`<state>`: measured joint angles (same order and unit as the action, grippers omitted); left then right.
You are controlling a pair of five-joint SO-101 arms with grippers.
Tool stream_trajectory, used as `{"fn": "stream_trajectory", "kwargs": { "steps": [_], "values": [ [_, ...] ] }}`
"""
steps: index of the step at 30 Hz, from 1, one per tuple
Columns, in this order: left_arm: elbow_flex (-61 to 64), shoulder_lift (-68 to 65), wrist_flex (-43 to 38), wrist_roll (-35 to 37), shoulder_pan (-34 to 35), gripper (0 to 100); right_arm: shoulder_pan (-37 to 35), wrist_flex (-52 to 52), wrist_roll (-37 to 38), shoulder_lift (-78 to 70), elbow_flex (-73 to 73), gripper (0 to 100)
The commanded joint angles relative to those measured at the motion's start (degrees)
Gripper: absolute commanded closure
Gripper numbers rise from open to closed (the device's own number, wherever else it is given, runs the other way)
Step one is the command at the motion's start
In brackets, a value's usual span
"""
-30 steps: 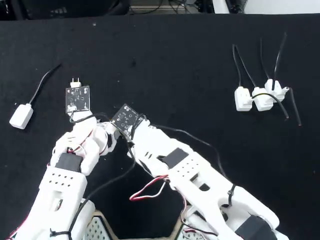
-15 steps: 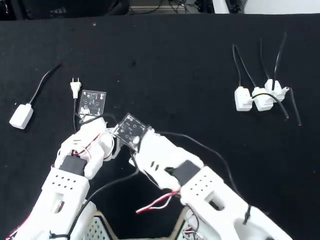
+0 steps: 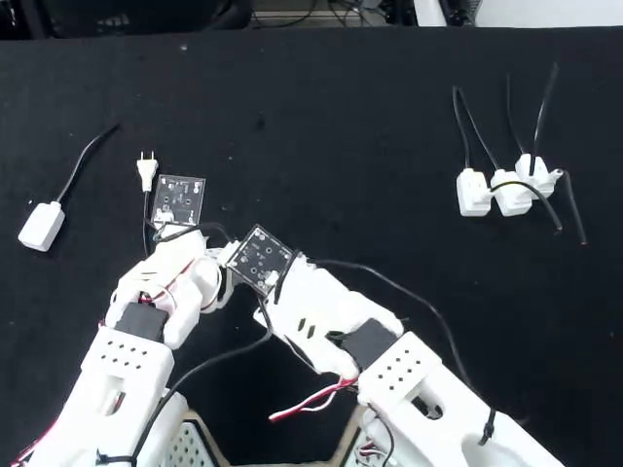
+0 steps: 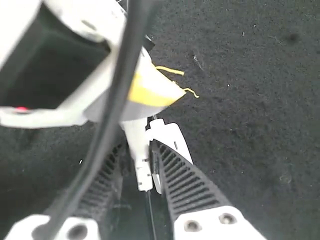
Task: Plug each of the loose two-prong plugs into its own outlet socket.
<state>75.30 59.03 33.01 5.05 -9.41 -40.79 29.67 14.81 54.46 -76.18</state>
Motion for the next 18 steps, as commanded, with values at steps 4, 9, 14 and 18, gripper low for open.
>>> {"fn": "stream_trajectory", "kwargs": {
  "steps": [4, 9, 14, 18],
  "values": [
    [-0.4, 0.09, 0.26, -0.62, -0.13, 80, 4.57, 2.99, -3.16, 2.86, 3.3, 98.8],
    [-0.4, 0.0, 0.26, -0.62, -0.48, 80, 4.4, 3.69, -3.16, 2.86, 3.74, 98.8],
    [-0.4, 0.0, 0.26, -0.62, -0.48, 80, 4.4, 3.69, -3.25, 2.86, 3.74, 98.8],
    [0.48, 0.53, 0.09, -0.62, -0.57, 80, 4.48, 3.6, -3.34, 2.86, 4.18, 98.8]
  ]
}}
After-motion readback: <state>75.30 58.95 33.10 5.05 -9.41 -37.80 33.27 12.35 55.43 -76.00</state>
